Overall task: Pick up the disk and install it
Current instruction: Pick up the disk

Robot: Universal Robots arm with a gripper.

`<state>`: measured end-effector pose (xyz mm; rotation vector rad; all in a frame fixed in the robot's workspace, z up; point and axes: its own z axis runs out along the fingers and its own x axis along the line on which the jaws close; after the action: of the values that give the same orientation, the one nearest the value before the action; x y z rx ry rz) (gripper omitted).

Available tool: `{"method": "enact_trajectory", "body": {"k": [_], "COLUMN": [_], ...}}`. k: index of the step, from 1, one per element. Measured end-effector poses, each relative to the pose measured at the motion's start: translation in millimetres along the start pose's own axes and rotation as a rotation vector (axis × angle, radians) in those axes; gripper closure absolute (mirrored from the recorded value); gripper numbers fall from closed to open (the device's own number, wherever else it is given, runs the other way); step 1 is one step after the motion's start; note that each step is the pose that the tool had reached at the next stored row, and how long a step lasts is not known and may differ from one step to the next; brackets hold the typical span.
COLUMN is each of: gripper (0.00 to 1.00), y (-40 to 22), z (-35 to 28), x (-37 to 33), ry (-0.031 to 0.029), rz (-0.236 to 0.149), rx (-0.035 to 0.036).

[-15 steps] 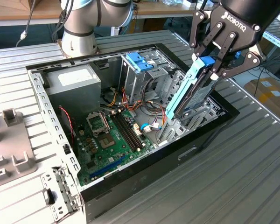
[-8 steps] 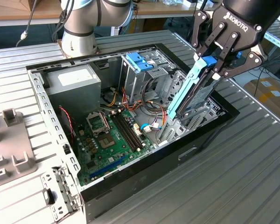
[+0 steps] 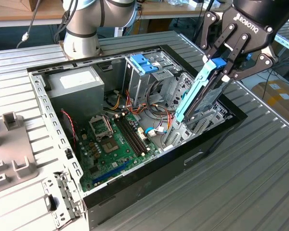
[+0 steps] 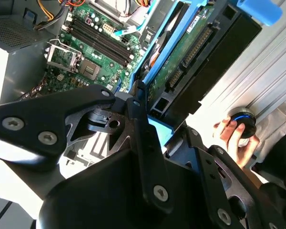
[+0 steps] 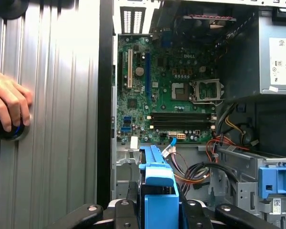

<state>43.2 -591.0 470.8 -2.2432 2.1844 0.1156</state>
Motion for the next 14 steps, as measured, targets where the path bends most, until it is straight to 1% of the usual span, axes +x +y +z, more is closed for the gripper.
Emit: {"method": "enact_trajectory", "body": {"k": [14], "gripper": [0.63], "y": [-3.1], "z": [3.1], "x": [0.3], "ry": [-0.0001], "rz": [0.0], "rx": [0.0]}}
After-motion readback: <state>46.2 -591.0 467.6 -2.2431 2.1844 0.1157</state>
